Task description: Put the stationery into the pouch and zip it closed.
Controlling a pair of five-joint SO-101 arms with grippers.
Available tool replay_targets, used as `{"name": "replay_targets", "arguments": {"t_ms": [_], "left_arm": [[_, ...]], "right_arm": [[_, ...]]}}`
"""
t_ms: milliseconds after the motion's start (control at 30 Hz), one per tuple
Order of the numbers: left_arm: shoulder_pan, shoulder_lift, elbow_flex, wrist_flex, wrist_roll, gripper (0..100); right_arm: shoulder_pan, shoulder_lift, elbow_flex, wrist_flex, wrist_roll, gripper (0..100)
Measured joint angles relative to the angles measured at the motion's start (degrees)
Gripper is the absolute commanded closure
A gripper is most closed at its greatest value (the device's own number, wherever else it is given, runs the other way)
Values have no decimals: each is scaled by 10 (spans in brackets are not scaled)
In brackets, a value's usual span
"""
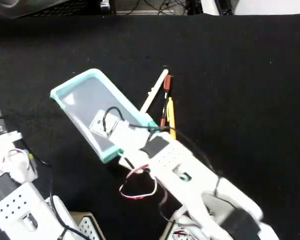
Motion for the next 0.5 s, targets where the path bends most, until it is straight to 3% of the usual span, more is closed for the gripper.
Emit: {"name": "replay_targets", "arguments": {"t_ms": [100,233,500], "left_arm": [[32,0,24,-43,8,855],[72,0,25,-50,73,855],[168,0,-100,30,165,852]], "right_arm": [[0,-60,-63,55,5,987],[2,-71,-160,101,6,987],[-15,-24,-275,110,6,987]]}}
